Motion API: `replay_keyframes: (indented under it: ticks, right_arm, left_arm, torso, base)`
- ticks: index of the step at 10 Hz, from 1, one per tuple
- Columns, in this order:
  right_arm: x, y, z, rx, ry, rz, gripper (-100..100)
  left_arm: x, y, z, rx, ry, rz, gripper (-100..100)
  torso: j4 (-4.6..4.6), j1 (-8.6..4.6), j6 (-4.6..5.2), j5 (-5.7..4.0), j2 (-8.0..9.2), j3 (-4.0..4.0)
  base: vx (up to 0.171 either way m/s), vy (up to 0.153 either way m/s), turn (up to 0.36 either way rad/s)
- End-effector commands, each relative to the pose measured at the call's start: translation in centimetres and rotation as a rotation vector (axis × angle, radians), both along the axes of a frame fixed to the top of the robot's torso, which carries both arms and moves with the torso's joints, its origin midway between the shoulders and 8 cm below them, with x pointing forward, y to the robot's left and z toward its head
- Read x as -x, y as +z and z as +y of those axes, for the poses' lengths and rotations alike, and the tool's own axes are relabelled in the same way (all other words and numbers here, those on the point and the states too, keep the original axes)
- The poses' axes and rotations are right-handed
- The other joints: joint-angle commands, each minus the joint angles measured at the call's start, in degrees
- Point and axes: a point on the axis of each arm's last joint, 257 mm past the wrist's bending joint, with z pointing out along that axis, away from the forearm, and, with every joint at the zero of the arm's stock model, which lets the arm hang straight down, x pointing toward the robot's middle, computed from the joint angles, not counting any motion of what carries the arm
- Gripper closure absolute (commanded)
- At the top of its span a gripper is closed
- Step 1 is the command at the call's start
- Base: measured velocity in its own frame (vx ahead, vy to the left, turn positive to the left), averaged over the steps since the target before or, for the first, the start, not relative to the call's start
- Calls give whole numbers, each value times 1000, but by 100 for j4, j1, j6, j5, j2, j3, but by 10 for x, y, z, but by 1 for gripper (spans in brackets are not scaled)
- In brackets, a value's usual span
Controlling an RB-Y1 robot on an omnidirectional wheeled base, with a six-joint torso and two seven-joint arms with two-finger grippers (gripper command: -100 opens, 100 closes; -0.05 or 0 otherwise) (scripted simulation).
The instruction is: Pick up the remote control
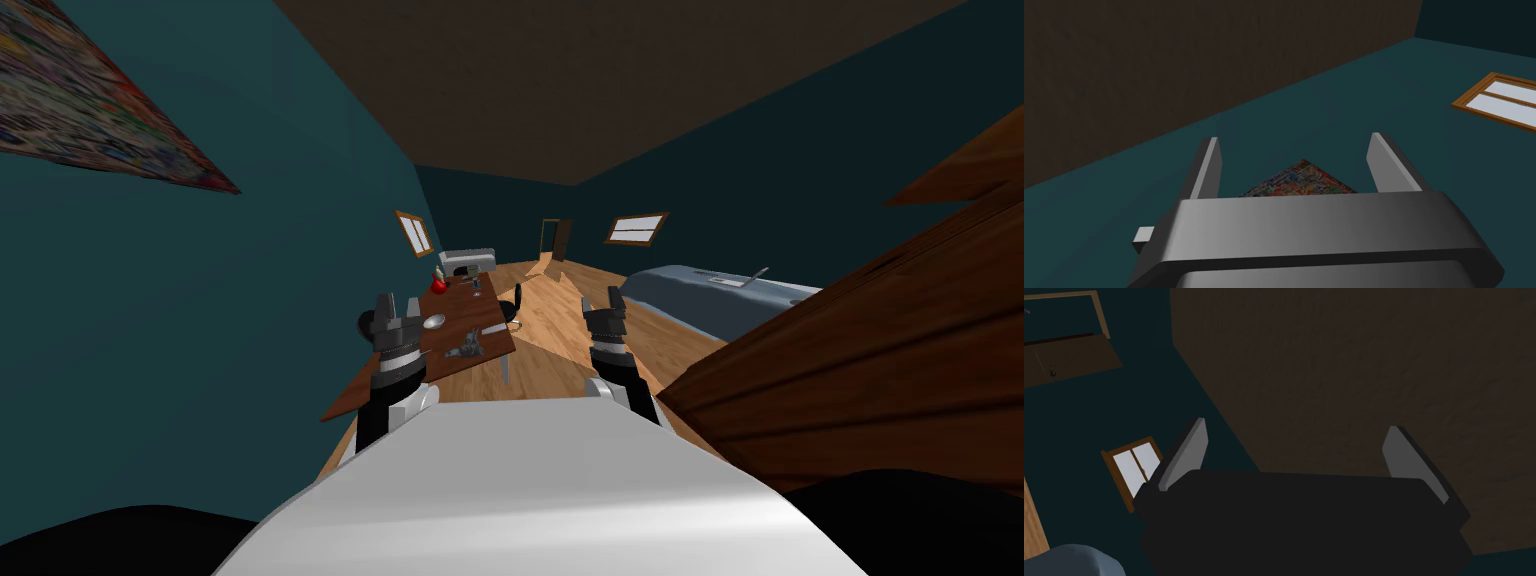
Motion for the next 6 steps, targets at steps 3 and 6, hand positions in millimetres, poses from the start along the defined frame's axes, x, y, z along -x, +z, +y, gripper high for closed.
replay_keyframes:
  ticks: [3,6]
  right_arm:
    - [0,0,0,0,0,0,0]
    - [0,0,0,0,0,0,0]
  left_arm:
    - [-8,-3,0,-73,-7,44,-100]
    - [-21,-12,11,-128,15,116,-100]
  torso:
    - [2,-18,0,-4,8,5]
    - [6,-37,1,-9,25,14]
  base:
    - [-34,-54,-7]
    - [-69,-108,-11]
